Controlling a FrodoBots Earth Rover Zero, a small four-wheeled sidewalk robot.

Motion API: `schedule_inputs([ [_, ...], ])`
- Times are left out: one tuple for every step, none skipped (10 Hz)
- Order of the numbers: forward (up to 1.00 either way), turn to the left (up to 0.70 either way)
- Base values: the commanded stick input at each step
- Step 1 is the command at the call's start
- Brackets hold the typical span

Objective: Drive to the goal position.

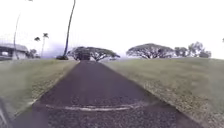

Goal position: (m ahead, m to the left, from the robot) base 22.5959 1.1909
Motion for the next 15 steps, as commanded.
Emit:
schedule_inputs([
  [0.70, 0.00],
  [0.70, 0.00],
  [0.70, 0.00],
  [0.70, 0.00],
  [0.70, 0.08],
  [0.70, 0.19],
  [0.70, 0.30],
  [0.70, 0.35],
  [0.70, 0.26],
  [0.70, 0.14],
  [0.70, 0.04],
  [0.70, 0.00],
  [0.70, 0.00],
  [0.70, 0.00],
  [0.70, 0.00],
])
